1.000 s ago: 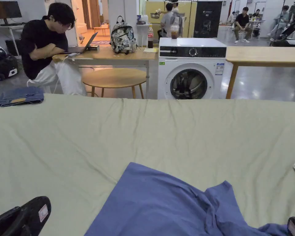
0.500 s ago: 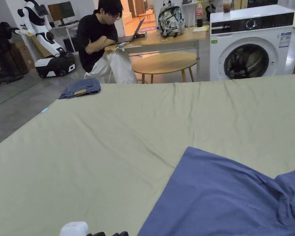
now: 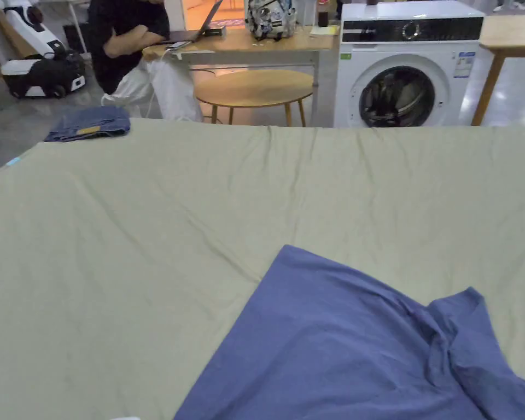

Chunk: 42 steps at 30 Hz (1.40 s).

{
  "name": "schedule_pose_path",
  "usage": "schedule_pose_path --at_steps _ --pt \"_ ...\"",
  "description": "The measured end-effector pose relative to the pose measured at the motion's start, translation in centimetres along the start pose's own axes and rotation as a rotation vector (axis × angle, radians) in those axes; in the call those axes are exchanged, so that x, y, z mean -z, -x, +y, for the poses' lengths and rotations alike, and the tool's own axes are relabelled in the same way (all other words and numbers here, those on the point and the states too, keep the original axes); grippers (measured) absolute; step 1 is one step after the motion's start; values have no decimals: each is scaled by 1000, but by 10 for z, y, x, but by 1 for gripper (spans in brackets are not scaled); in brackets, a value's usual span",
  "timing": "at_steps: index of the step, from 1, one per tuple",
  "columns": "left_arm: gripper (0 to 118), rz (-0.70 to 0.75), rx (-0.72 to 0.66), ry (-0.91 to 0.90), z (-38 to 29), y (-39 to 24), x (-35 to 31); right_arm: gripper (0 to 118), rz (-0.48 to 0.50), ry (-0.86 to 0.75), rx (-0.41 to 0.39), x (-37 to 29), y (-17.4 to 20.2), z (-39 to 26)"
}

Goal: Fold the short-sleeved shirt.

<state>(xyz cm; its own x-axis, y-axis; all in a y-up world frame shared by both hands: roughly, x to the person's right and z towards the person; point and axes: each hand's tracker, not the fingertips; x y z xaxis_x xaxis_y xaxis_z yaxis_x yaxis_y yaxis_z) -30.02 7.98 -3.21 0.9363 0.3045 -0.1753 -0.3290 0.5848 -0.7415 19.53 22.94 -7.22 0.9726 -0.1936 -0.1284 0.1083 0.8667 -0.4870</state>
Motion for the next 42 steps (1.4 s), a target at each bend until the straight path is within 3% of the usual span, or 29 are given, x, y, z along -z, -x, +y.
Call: schedule_pose_path --at_steps 1,3,4,8,13,15,17,18,19,22,24,26,30,34,42 --pt "3 0 -3 -2 0 -1 -2 20 4 3 2 12 -1 10" --pt "3 19 24 11 2 -8 -4 78 26 108 -8 50 -8 30" --pt "3 33 52 19 3 -12 -3 89 20 188 0 78 -12 41" --pt "3 56 71 13 3 -19 -5 87 36 378 36 197 -32 61" --pt "3 30 3 13 6 -16 -8 81 -81 595 51 314 -42 57" --pt "3 24 -6 15 7 -15 -9 59 -138 670 28 330 -43 45" --pt "3 24 -12 12 6 -16 -9 53 -107 616 34 314 -39 52" --pt "3 26 -15 7 5 -17 -10 34 -110 579 17 304 -38 55" --pt "3 29 -16 5 6 -18 -11 0 -138 542 -25 297 -37 57" --pt "3 3 -17 -12 7 -16 -14 0 -52 529 27 276 -42 63" --pt "3 -81 -60 -77 13 -9 -22 0 -53 449 -9 251 -39 73" --pt "3 -91 -103 -174 29 -14 -43 0 -16 362 4 216 -37 92" --pt "3 -183 -29 -308 80 -37 -81 0 35 192 27 151 -36 130" --pt "3 -262 69 -495 141 -67 -120 0 38 28 3 94 -34 183" --pt "2 -279 184 -636 290 -114 -148 0 -21 -202 -35 48 -29 307"
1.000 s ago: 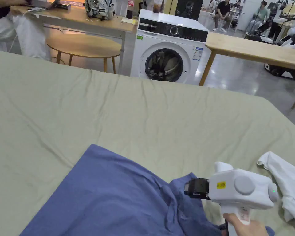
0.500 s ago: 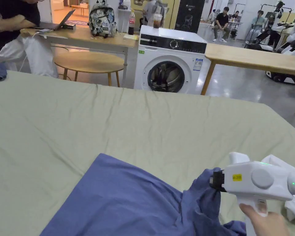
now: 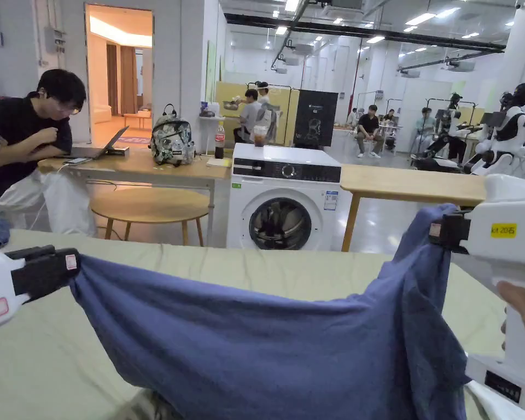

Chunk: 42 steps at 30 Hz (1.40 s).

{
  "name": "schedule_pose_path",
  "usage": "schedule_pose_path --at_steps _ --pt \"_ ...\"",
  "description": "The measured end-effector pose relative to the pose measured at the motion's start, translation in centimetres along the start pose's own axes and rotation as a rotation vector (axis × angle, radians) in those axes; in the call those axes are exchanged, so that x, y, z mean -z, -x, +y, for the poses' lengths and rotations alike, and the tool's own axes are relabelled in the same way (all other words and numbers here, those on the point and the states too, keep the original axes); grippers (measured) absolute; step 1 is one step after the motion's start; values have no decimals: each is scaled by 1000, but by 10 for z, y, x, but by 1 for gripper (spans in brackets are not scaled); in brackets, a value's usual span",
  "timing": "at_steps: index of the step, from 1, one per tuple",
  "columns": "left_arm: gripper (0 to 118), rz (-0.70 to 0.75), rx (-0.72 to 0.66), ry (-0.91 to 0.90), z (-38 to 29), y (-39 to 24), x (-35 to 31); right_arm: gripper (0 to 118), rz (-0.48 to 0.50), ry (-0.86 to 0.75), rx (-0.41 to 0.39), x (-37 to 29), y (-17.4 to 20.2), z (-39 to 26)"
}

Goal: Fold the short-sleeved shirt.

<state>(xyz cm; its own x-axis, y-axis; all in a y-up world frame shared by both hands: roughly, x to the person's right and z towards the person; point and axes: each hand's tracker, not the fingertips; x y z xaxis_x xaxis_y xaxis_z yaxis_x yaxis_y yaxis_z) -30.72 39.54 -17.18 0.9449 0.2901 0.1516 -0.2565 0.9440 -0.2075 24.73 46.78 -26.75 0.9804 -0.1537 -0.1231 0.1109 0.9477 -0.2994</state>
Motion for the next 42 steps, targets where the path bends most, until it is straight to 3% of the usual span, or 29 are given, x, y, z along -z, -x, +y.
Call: schedule_pose_path --at_steps 11,15,21,24,29,35,42 --pt "1 58 64 -92 142 -8 116 0 -65 -201 -73 67 22 149" --pt "1 106 160 -128 184 -13 135 0 -69 -238 -71 94 32 186" --pt "1 147 189 -154 225 -5 153 0 -61 -303 -45 123 48 238" --pt "1 159 190 -164 232 0 161 0 -72 -332 -89 130 54 255" --pt "1 156 194 -128 203 7 174 0 -73 -296 -130 145 50 235" --pt "1 140 180 -42 143 28 191 0 -22 -226 -53 170 36 182" --pt "1 111 125 7 77 42 166 0 21 -165 -47 147 27 115"
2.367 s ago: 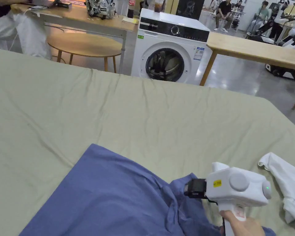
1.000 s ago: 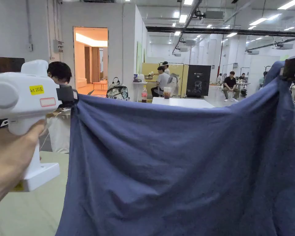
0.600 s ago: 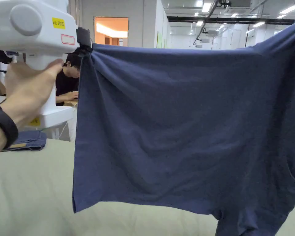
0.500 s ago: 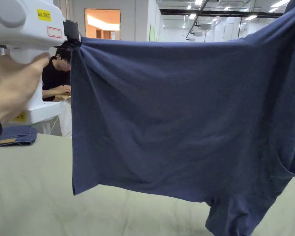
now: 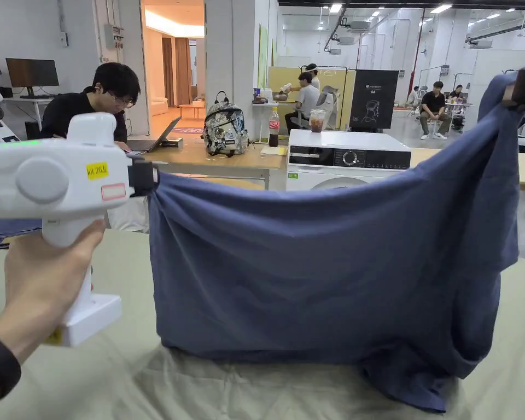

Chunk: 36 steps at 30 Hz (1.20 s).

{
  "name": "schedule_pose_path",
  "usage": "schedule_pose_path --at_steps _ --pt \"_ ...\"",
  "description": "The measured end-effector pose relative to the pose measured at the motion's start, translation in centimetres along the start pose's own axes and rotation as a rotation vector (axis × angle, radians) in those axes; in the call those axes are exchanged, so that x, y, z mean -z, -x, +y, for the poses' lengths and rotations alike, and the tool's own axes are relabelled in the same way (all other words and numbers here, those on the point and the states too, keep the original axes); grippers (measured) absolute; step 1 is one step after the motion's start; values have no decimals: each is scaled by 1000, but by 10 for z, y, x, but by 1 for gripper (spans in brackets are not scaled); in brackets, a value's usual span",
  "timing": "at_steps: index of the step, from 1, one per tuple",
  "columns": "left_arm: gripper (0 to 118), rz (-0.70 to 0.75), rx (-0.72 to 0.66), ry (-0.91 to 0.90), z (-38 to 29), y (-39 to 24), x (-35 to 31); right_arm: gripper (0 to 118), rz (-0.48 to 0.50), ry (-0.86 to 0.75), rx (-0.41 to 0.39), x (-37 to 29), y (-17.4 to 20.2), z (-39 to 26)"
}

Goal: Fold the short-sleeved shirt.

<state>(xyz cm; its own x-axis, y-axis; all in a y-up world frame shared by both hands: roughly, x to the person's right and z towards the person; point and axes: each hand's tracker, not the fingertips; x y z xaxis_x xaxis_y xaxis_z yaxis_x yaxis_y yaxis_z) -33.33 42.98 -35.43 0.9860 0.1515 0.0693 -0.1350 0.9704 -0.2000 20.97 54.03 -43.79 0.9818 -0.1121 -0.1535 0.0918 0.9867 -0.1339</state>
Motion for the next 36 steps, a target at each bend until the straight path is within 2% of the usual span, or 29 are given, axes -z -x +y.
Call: schedule_pose_path --at_steps 4,8,11,12,13,15,17,18,21,22,24,26,28,30,31,32,33,34,36 --pt "1 -9 -6 34 -42 -5 -48 0 45 21 47 -70 -6 -50" --pt "1 -45 -11 38 -95 -15 -108 0 54 56 24 -145 -16 -98" --pt "1 -100 -38 67 -138 -23 -154 0 58 65 84 -199 -40 -136" --pt "1 -98 -66 137 -154 -25 -169 0 49 66 126 -216 -45 -148" --pt "1 -81 -41 90 -169 -28 -185 0 87 82 144 -235 -52 -160" --pt "1 -83 -35 118 -195 -33 -219 0 42 88 172 -265 -59 -184" --pt "1 -90 -85 167 -223 -30 -246 0 70 87 185 -295 -65 -212" --pt "1 -60 -85 192 -235 -29 -256 0 40 133 199 -301 -69 -225" --pt "1 -30 -127 244 -274 -25 -276 0 34 196 238 -322 -69 -278" --pt "1 -54 -139 267 -286 -22 -277 0 18 206 259 -328 -62 -297" --pt "1 -5 -163 343 -312 -13 -276 0 42 281 298 -331 -57 -335" --pt "1 -19 -193 401 -335 -6 -273 0 -15 337 290 -334 -46 -371" --pt "1 13 -197 450 -350 -1 -271 0 -31 393 247 -334 -41 -397" --pt "1 16 -221 464 -358 5 -272 2 -27 404 251 -338 -37 -413" --pt "3 27 -228 473 -360 8 -272 13 -19 426 257 -336 -39 -420" --pt "12 31 -228 501 -362 10 -271 35 -36 471 240 -333 -41 -426" --pt "29 56 -210 525 -362 10 -271 61 -76 493 240 -331 -43 -432" --pt "44 104 -171 535 -362 8 -271 73 -105 501 260 -334 -48 -437" --pt "48 86 -171 482 -355 7 -284 72 -112 492 326 -342 -62 -442"
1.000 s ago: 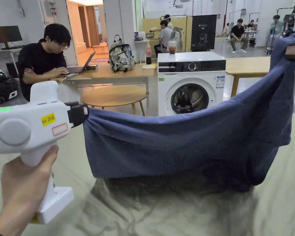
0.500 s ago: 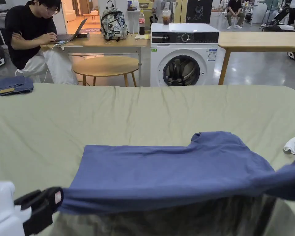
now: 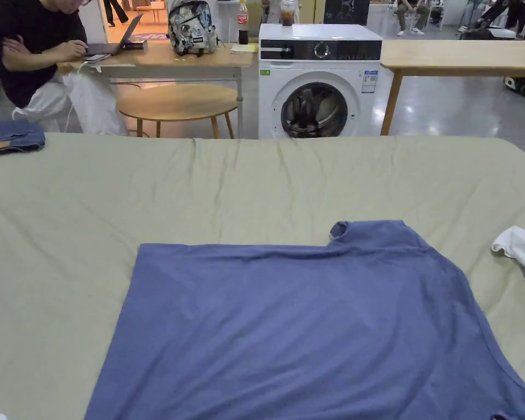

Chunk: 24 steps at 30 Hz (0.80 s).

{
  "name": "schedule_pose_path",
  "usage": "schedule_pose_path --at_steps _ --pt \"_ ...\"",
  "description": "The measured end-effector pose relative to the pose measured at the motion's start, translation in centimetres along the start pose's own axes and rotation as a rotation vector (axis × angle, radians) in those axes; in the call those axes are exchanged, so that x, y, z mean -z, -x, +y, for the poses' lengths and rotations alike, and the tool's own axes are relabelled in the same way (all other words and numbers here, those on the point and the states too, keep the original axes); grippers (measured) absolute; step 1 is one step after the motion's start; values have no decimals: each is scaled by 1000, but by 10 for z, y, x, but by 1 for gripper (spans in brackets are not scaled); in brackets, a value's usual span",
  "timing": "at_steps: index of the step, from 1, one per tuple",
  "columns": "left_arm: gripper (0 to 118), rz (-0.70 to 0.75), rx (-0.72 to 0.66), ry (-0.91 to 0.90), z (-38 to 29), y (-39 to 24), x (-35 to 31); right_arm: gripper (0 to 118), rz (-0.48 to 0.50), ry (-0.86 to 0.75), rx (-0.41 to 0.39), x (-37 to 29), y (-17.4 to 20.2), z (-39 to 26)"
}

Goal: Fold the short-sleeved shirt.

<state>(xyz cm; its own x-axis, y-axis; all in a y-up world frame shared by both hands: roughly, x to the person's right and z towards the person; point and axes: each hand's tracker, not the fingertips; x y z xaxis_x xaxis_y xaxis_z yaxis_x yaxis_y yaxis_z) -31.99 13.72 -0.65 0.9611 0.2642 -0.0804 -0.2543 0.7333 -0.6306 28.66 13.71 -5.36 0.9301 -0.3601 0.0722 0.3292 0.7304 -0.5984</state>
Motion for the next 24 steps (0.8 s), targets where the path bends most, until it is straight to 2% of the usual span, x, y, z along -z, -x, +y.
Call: schedule_pose_path --at_steps 2,4,6,10,13,14,15,17,18,19,20,22,24 --pt "65 -55 -10 -74 7 -2 -20 72 -39 0 5 -10 -12 3" --pt "66 -53 14 -155 13 -4 -43 72 -118 -56 -4 -25 -14 8" --pt "66 -20 98 -221 25 -17 -64 72 -131 -118 -13 -46 -6 19" --pt "66 -12 221 -371 46 -50 -99 72 -68 -264 -56 -80 28 42" --pt "66 -17 274 -452 62 -77 -117 72 -8 -330 -136 -93 65 52" --pt "66 -18 295 -470 64 -85 -120 67 2 -346 -171 -90 68 53" --pt "62 -28 315 -478 68 -92 -122 54 14 -346 -209 -90 78 54" --pt "24 -35 333 -486 69 -103 -124 6 -5 -328 -263 -86 97 56" --pt "4 -30 334 -484 70 -107 -123 0 17 -328 -287 -84 105 55" --pt "0 -31 334 -488 71 -112 -122 0 51 -318 -284 -82 110 55" --pt "0 -46 334 -491 71 -113 -122 0 101 -297 -283 -80 114 55" --pt "0 -59 306 -479 72 -115 -119 0 84 -310 -294 -77 120 49" --pt "0 -94 272 -475 72 -110 -115 0 81 -323 -338 -76 125 44"
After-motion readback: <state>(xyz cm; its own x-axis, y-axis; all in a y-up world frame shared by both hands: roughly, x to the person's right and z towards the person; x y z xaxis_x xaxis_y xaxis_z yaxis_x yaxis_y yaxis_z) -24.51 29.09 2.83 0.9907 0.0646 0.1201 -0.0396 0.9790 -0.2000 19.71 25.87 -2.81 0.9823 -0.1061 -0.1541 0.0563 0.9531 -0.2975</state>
